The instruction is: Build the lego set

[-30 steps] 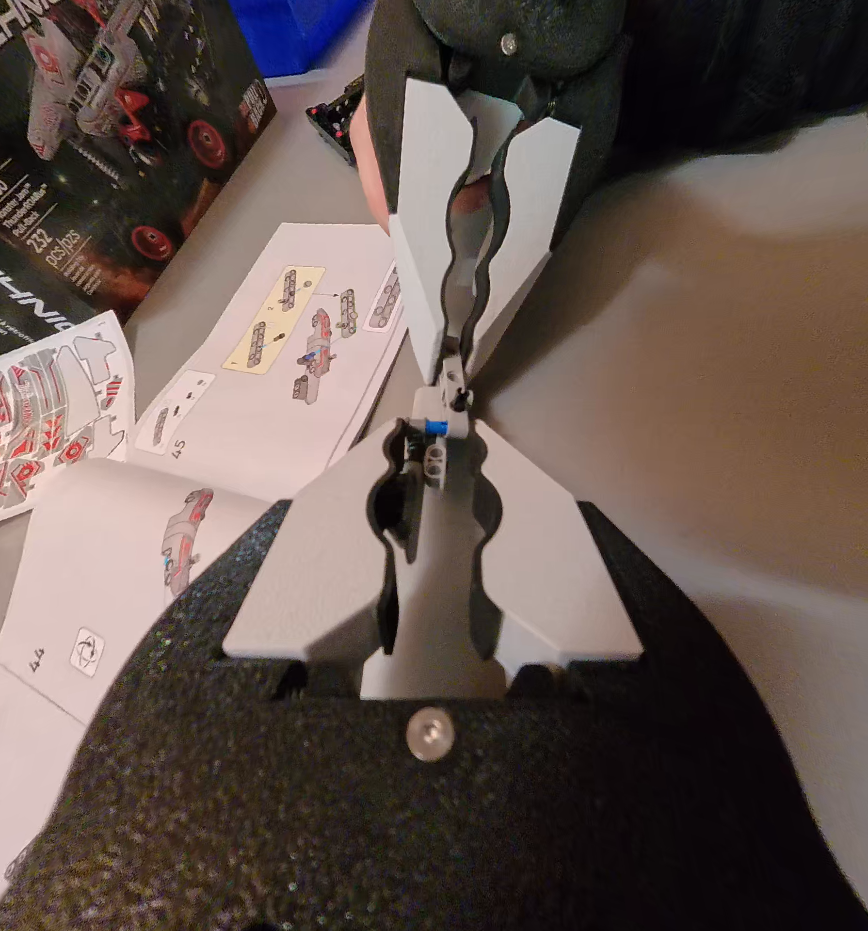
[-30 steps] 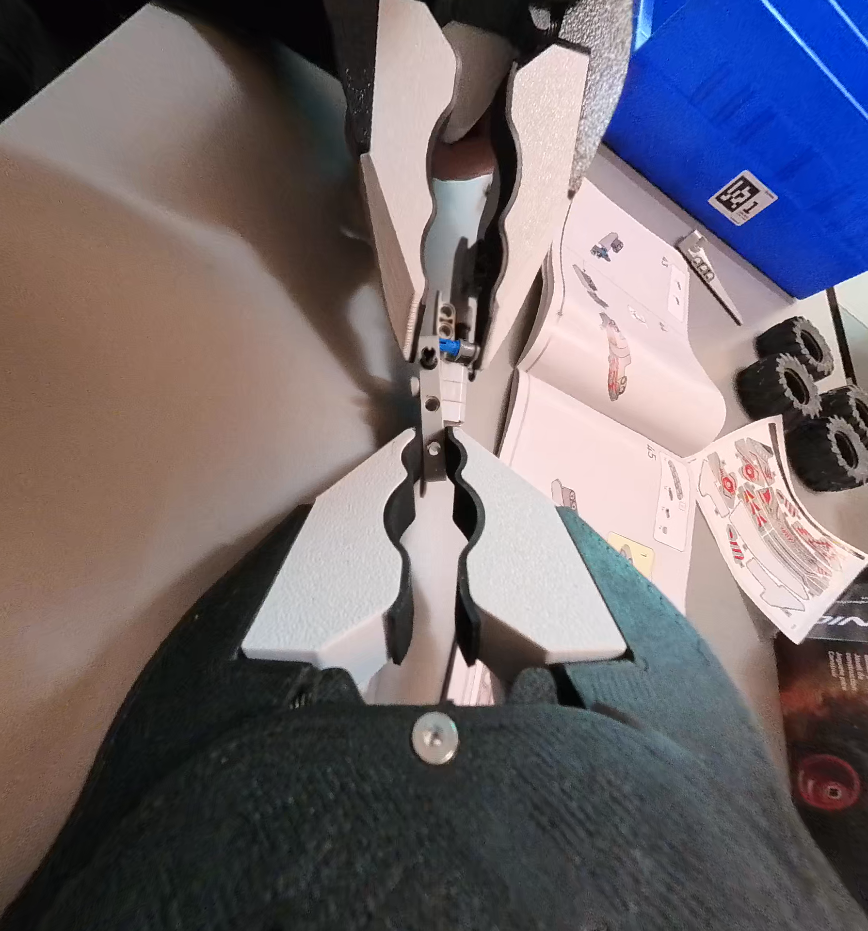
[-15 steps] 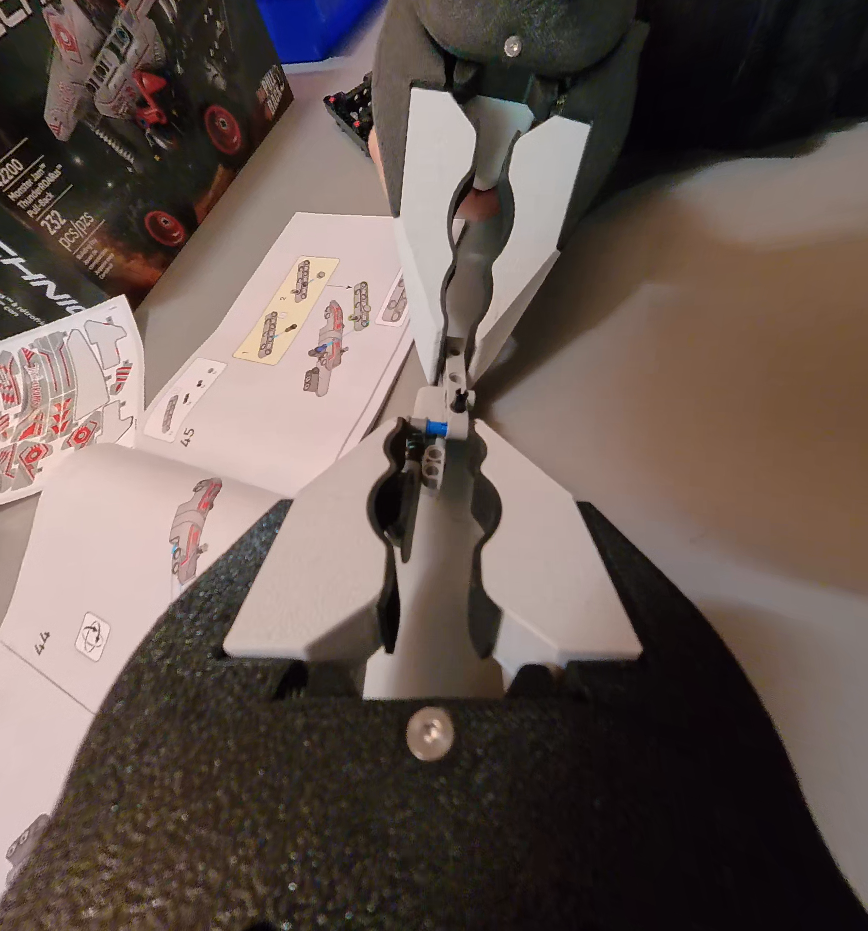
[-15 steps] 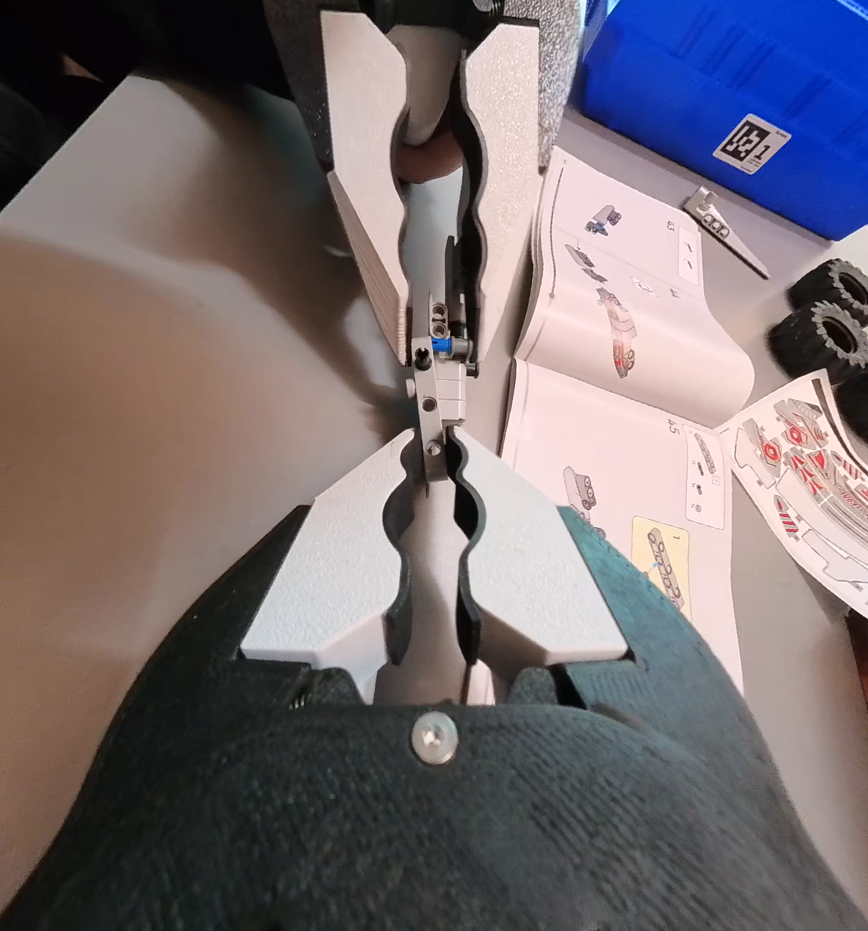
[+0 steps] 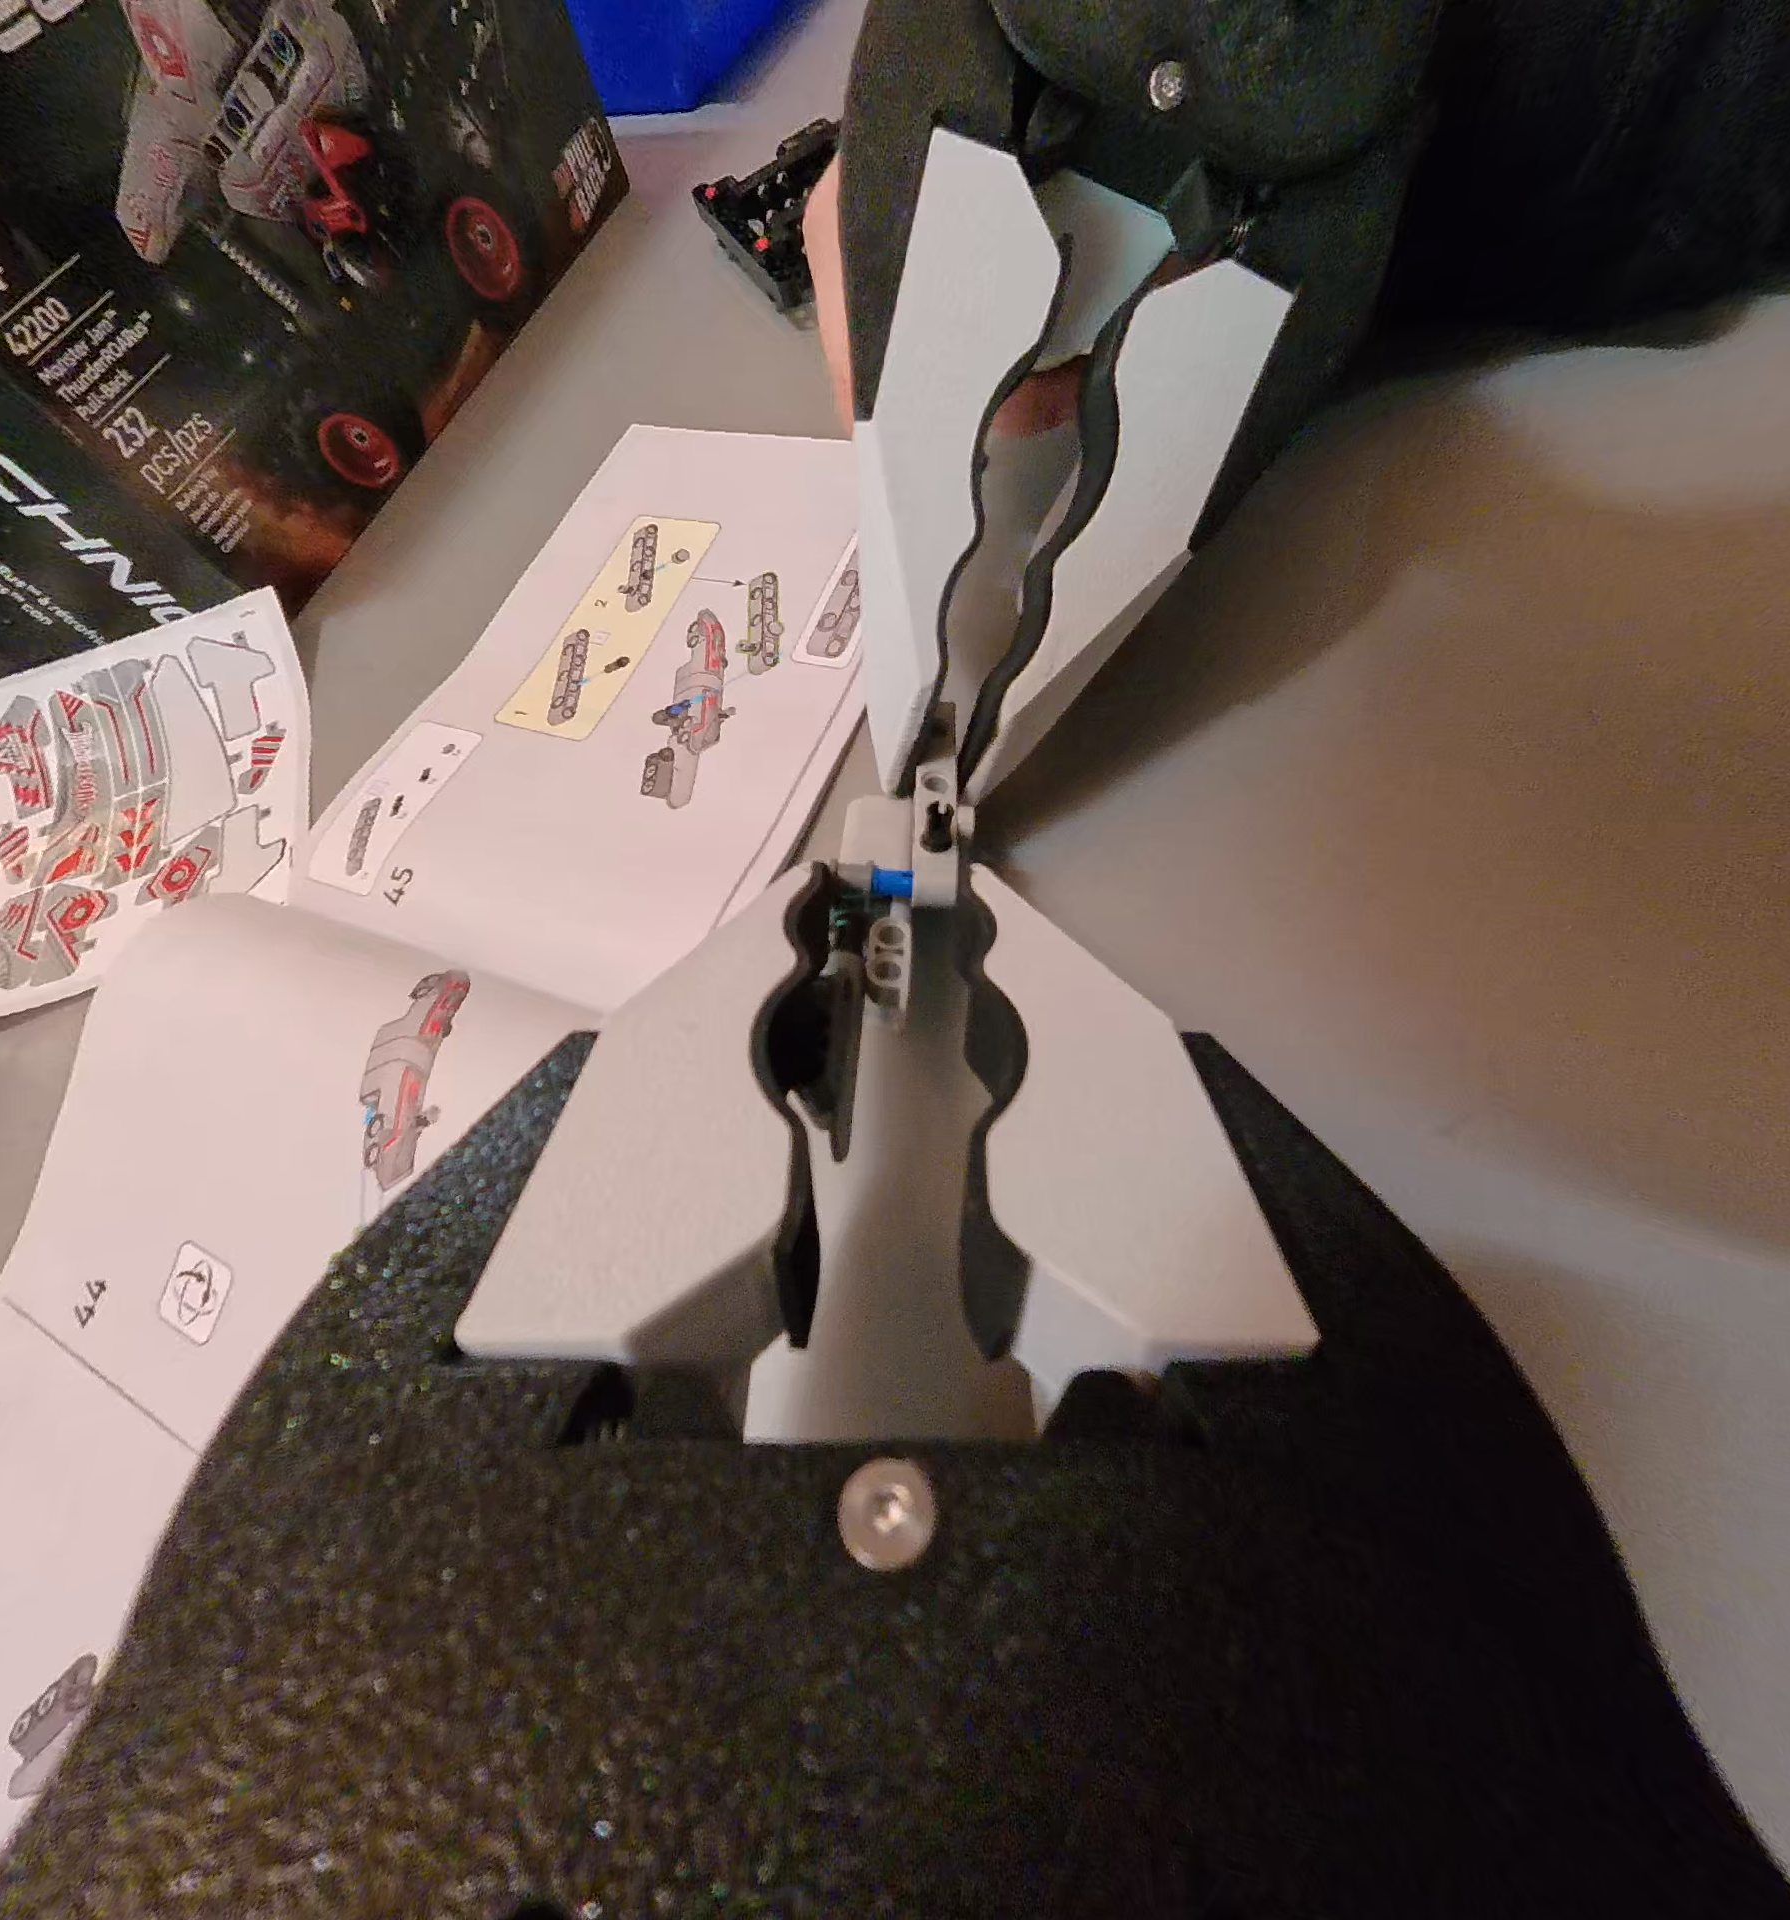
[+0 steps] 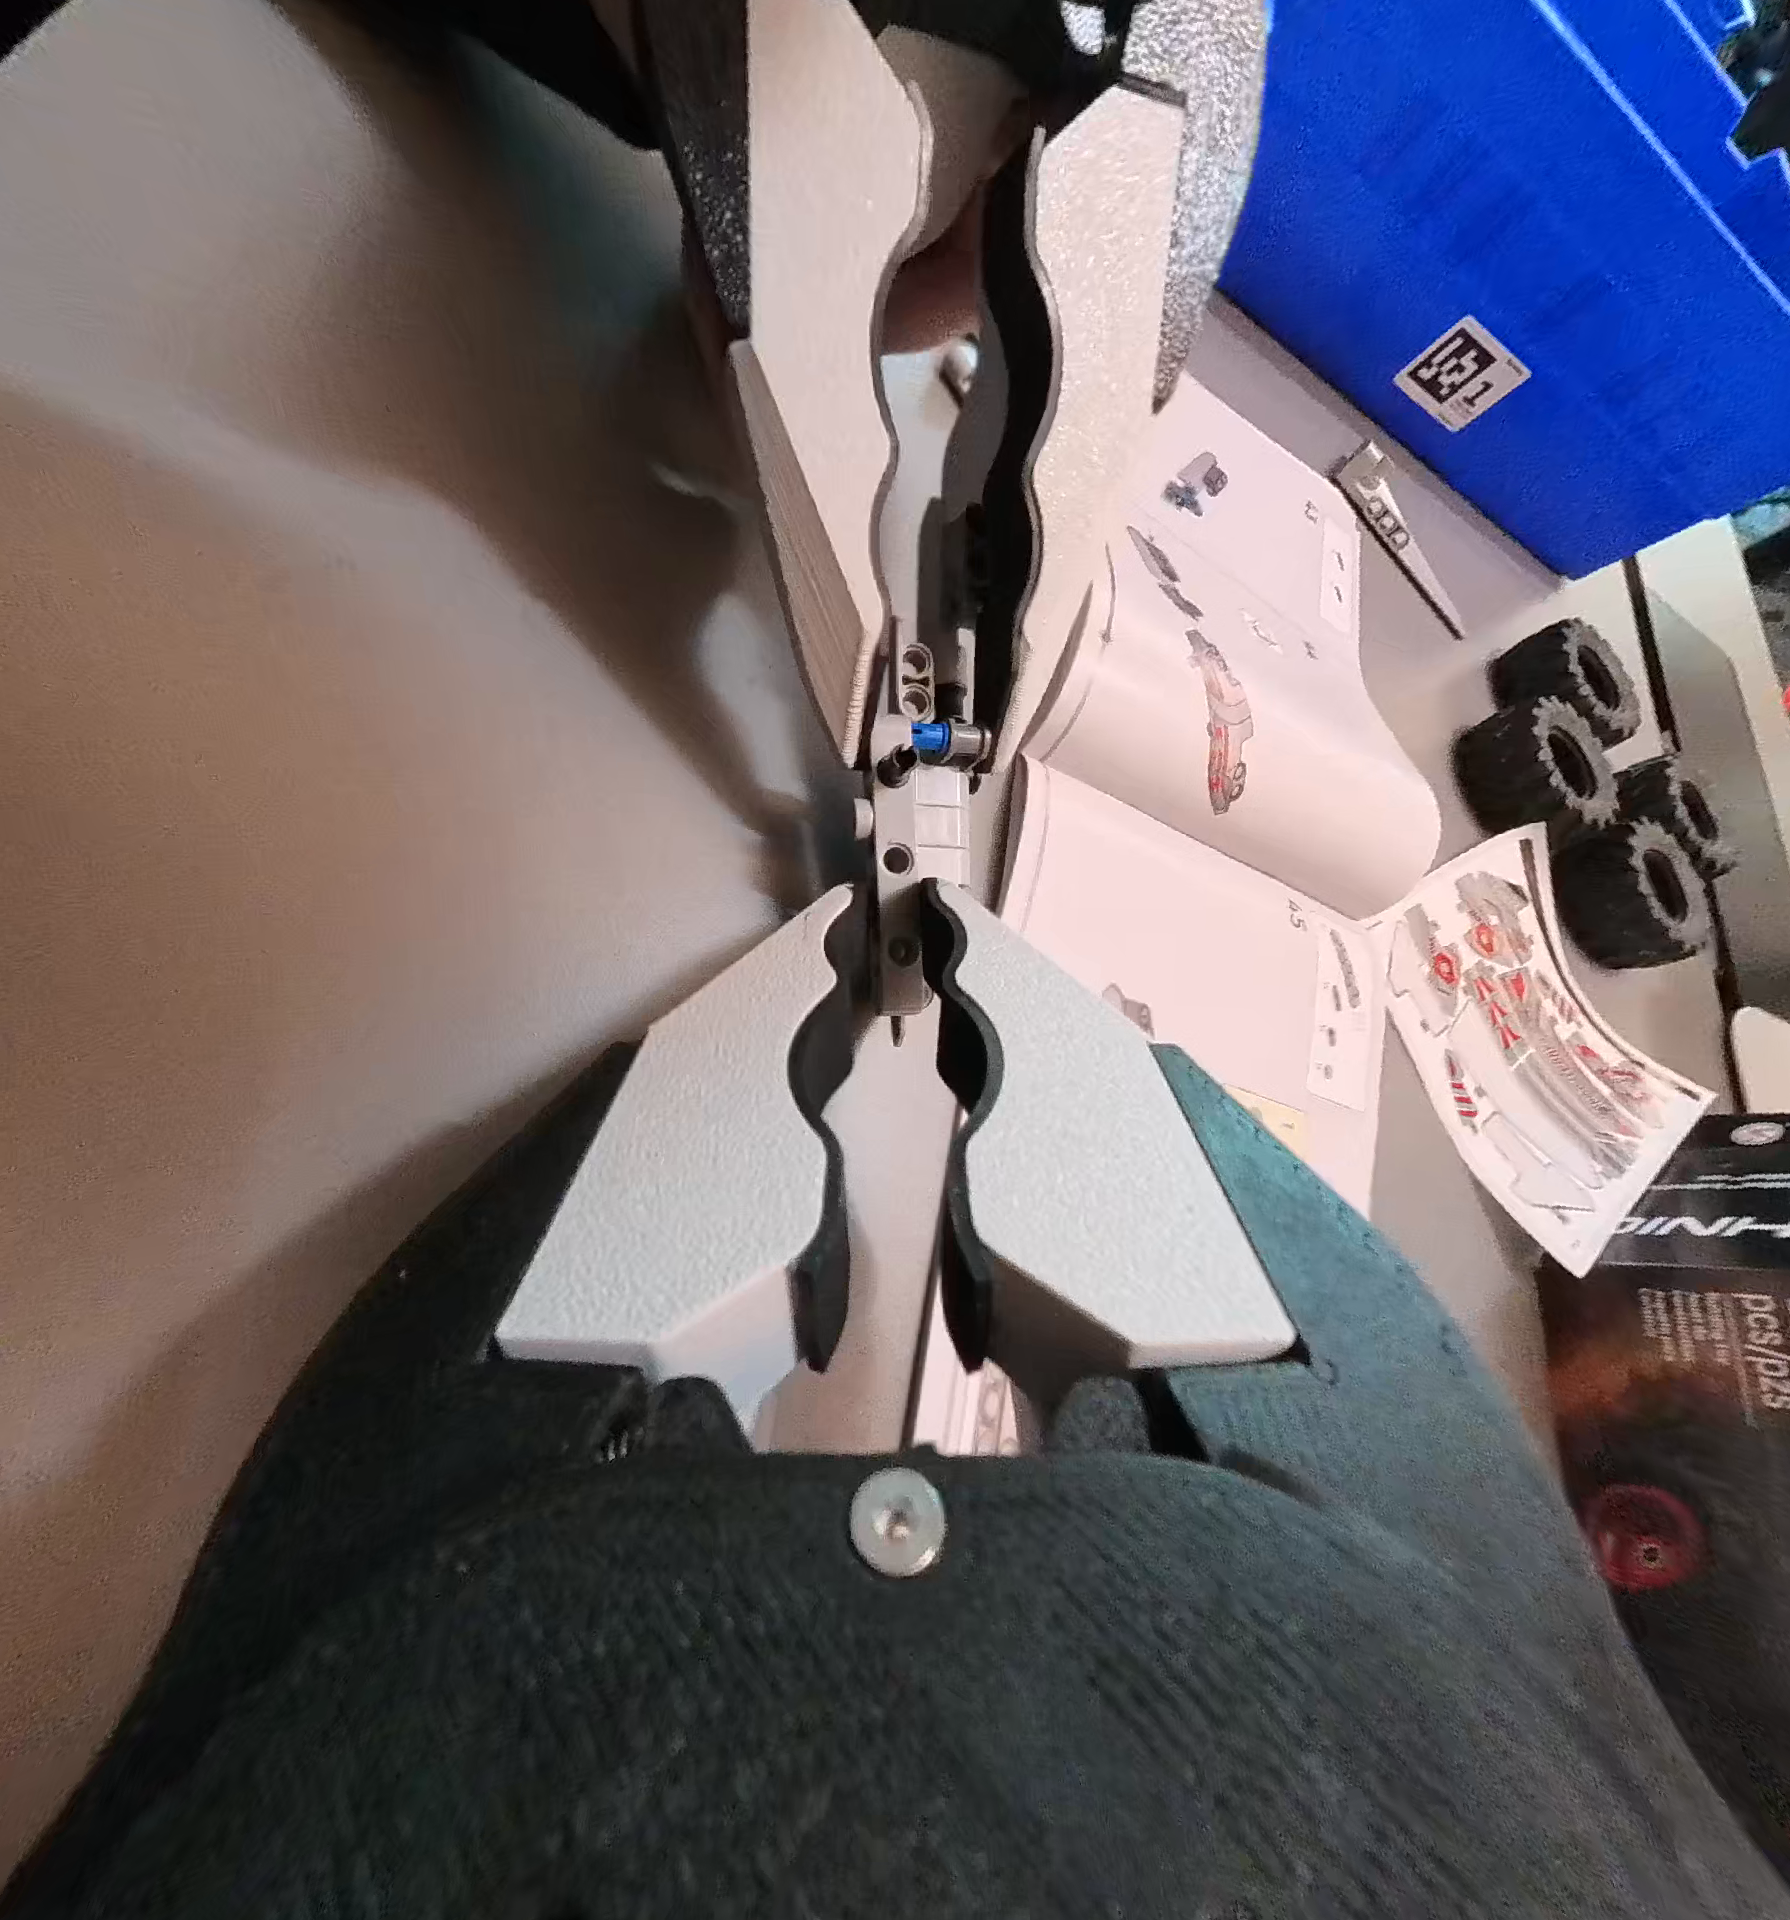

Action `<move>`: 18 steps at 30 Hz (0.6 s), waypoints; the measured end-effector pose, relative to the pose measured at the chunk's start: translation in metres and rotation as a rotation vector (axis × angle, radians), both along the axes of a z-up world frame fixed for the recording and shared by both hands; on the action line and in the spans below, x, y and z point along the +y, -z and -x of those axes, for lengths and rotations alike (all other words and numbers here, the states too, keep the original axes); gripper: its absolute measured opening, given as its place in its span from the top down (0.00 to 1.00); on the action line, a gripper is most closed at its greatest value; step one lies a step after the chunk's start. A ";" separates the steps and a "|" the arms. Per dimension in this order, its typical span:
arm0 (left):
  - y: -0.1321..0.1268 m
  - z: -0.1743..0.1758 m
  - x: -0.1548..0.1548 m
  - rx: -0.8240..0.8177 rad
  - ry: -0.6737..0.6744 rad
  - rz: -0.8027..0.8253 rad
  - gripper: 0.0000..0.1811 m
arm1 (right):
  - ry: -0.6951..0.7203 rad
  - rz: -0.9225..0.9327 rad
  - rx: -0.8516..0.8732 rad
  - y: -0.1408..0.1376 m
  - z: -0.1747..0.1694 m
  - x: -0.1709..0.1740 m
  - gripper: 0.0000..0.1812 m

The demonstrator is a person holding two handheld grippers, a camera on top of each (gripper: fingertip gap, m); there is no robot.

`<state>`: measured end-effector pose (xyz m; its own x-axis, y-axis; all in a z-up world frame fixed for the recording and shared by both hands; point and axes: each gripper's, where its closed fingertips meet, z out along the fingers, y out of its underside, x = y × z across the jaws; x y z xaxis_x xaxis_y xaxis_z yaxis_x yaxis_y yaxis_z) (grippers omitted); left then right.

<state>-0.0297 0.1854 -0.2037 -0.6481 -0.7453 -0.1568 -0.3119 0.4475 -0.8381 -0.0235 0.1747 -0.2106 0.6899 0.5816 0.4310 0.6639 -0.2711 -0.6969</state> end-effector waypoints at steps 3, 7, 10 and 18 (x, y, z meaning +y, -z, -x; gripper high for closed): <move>-0.001 -0.001 0.002 0.002 -0.014 0.016 0.88 | 0.025 0.004 0.058 -0.001 -0.001 0.002 0.96; -0.003 -0.002 0.004 0.018 -0.020 0.050 0.88 | 0.050 0.022 0.151 -0.001 -0.002 0.005 0.96; -0.004 -0.002 0.004 0.016 -0.021 0.065 0.88 | 0.055 0.028 0.189 -0.002 -0.002 0.006 0.96; -0.007 0.001 0.005 -0.014 0.010 0.057 0.87 | 0.049 0.033 0.218 -0.003 0.002 0.007 0.96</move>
<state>-0.0305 0.1905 -0.1966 -0.6538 -0.7466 -0.1230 -0.2956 0.4017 -0.8668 -0.0251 0.1818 -0.2074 0.7925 0.5564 0.2500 0.4843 -0.3249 -0.8123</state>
